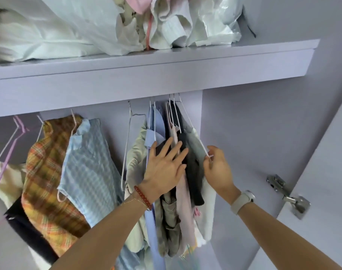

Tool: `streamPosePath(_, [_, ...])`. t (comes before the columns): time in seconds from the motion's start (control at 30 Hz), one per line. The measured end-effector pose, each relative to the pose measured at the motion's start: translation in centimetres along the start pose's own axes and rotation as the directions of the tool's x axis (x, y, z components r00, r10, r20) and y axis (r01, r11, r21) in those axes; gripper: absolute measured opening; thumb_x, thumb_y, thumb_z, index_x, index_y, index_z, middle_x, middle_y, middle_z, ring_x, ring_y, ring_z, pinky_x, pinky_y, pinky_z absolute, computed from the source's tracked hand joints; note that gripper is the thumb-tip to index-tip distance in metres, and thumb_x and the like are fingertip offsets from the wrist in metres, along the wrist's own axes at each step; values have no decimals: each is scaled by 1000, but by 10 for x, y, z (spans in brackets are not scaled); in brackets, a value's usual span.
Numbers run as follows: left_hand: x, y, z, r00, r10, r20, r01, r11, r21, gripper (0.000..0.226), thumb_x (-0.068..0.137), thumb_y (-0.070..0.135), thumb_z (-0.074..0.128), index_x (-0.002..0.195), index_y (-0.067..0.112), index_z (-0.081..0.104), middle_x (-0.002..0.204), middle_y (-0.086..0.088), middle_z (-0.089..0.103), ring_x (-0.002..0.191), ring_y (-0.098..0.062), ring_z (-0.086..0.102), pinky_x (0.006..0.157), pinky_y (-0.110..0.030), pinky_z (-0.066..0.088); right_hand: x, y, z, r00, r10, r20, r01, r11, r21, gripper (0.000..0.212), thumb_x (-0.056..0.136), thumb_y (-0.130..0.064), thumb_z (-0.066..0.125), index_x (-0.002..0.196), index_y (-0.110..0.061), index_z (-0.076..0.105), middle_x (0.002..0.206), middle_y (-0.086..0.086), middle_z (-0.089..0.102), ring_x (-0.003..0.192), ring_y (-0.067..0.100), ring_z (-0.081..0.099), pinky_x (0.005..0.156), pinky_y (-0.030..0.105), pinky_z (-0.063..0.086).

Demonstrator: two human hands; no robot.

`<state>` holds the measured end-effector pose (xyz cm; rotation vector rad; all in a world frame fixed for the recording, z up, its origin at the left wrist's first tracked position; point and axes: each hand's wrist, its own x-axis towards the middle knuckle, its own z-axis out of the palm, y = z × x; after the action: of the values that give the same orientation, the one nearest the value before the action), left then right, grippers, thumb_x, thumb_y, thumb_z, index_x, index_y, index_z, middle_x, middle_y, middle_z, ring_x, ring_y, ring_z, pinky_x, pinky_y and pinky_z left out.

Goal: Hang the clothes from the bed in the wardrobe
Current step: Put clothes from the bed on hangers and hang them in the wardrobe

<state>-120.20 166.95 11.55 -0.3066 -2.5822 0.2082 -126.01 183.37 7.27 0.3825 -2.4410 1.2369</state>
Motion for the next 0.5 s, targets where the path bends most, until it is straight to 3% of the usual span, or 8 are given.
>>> streamPosePath(0.2, [-4,-4,3,998,-37,-48,34,997,-72,38,87,36,52,120,19,62,131,-5,56,124,-26,49,102,-54,33,43,-22,-6,995,32,98,3,943,-333,39,97,-24,36,134,-12,37,129,13,50,111,36,52,84,41,43])
streamPosePath(0.33, [-10,-12,4,996,-38,-85,29,994,-104,37,85,33,60,118,17,63,129,-6,57,121,-26,52,102,-52,34,66,-43,-2,972,164,168,-88,918,-387,32,98,-25,32,119,-6,45,117,21,57,107,41,53,82,42,43])
streamPosePath(0.5, [-14,-23,4,994,-62,-88,47,986,-160,35,82,28,64,114,14,65,128,-8,58,118,-25,54,102,-49,36,71,-49,-8,981,192,9,-174,907,-384,26,95,-15,30,104,1,48,107,24,59,99,41,55,74,37,38])
